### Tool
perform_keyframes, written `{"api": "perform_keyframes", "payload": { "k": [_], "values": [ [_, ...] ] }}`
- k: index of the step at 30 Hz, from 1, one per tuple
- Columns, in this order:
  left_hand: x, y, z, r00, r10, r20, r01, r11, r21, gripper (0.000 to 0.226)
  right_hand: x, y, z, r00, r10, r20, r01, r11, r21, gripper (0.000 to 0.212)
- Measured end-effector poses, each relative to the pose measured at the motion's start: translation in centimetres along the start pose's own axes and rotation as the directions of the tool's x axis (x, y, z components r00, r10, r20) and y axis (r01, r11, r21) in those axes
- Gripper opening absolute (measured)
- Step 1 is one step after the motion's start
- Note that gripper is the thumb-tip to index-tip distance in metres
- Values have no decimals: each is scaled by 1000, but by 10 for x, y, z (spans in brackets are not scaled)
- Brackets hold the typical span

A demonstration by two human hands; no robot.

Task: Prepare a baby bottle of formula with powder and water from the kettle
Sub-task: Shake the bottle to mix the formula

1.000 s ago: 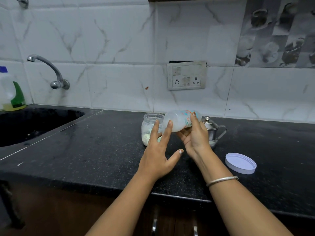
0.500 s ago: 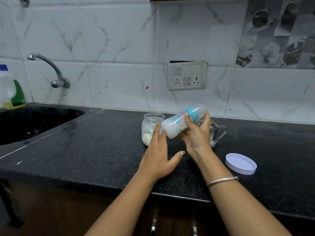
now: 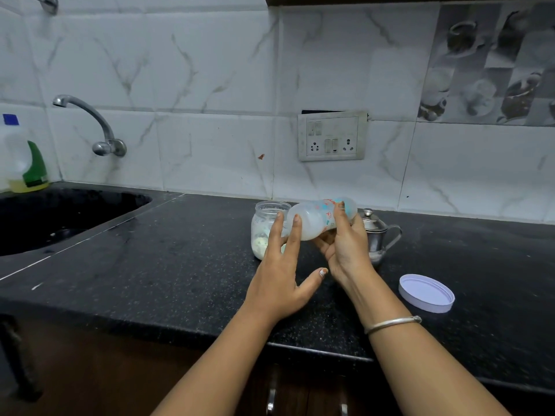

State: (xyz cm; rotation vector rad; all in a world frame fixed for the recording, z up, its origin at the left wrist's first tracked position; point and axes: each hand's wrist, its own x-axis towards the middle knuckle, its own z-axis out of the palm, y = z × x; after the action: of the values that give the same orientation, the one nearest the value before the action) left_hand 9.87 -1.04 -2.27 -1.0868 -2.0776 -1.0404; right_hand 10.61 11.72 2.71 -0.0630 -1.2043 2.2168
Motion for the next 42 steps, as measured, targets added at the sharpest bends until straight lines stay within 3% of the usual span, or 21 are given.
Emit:
{"api": "perform_keyframes", "payload": {
  "k": [4, 10, 13, 17, 22, 27, 30, 35, 39, 42],
  "values": [
    [1, -1, 2, 997, -69, 46, 67, 997, 43, 95, -3, -3, 1, 995, -92, 34, 91, 996, 13, 49],
    [2, -3, 4, 988, -120, 92, 117, 992, 44, 83, -4, -5, 3, 989, -137, 53, 135, 990, 43, 78],
    [3, -4, 4, 990, -113, 84, 111, 994, 24, 89, -4, -4, 3, 993, -112, 47, 111, 993, 36, 73],
    [2, -3, 3, 997, -69, 43, 70, 997, -24, 94, -2, -1, 2, 998, -60, -5, 59, 998, -36, 44],
    [2, -1, -3, 1000, -11, -1, 11, 997, -80, 88, 0, 3, 1, 999, 48, -2, -48, 999, -23, 42],
    [3, -2, -2, 1000, 18, -2, -18, 996, -83, 91, 1, 2, 1, 998, 57, 3, -57, 998, -7, 36],
    [2, -2, -1, 998, -64, 6, 65, 992, -109, 95, 0, 0, 0, 999, -50, -14, 50, 997, -60, 41],
    [1, 1, -1, 987, -157, 31, 160, 983, -86, 100, -7, -3, 3, 969, -239, 64, 246, 960, -134, 74],
    [1, 2, -2, 986, -163, 25, 165, 983, -87, 99, -8, -2, 4, 974, -211, 81, 221, 963, -151, 74],
    [1, 5, -4, 992, -129, -1, 128, 986, -109, 99, -5, -3, 2, 986, -164, 28, 167, 977, -135, 59]
  ]
}}
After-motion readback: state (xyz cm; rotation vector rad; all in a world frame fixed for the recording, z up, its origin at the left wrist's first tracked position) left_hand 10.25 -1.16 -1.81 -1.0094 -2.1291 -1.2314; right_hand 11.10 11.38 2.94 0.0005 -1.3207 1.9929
